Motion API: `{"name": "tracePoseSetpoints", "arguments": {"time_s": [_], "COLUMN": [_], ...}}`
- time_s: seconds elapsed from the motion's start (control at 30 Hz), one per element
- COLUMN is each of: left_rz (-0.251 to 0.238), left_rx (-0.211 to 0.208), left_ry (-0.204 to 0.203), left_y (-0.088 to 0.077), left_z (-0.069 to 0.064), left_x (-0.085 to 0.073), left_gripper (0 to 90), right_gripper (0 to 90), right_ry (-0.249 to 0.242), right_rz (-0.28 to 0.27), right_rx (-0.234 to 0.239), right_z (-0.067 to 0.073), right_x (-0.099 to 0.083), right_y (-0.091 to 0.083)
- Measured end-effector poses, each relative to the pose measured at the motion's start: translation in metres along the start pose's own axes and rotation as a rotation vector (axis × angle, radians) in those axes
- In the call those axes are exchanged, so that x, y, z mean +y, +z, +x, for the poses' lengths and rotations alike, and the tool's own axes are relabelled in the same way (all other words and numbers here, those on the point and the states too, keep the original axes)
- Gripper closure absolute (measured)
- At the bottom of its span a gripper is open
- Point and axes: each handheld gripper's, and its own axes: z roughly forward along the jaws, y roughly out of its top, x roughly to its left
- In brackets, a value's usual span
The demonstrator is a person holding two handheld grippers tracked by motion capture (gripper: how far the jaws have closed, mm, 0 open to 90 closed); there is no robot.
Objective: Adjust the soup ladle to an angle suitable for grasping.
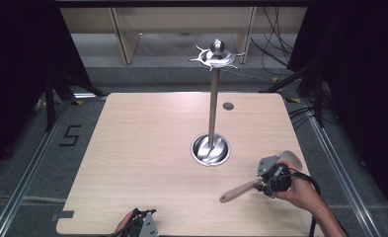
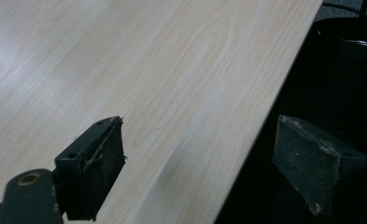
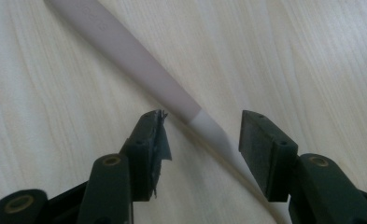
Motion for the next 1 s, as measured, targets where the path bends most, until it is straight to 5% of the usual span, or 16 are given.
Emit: {"name": "tracePoseSetpoints", "arguments": {"time_s": [0.33, 0.53, 0.57, 0.9, 0.97, 1.0], "left_rz": [-0.001, 0.001, 0.001, -0.002, 0.0, 0.0], "left_rx": [0.003, -0.001, -0.006, -0.001, -0.001, -0.002], "left_ry": [0.001, 0.001, -0.001, -0.002, 0.0, 0.0], "left_y": [0.0, 0.0, 0.0, 0.001, 0.001, 0.001], "left_z": [0.0, -0.001, -0.001, -0.001, -0.001, -0.001], "left_x": [0.0, 0.0, 0.0, 0.0, 0.0, 0.0], "left_gripper": [15.7, 15.7, 15.7, 15.8, 15.7, 15.7], "right_gripper": [46.4, 45.8, 46.0, 53.4, 54.6, 55.2], "right_ry": [-0.011, -0.063, -0.039, -0.085, -0.125, -0.103], "right_rz": [0.052, 0.094, 0.09, 0.134, 0.156, 0.168], "right_rx": [0.024, 0.038, 0.035, 0.08, 0.091, 0.088], "right_z": [-0.001, -0.004, -0.002, -0.006, -0.009, -0.008], "right_x": [0.006, 0.01, 0.01, 0.014, 0.017, 0.019], "right_y": [0.01, 0.017, 0.018, 0.023, 0.025, 0.025]}}
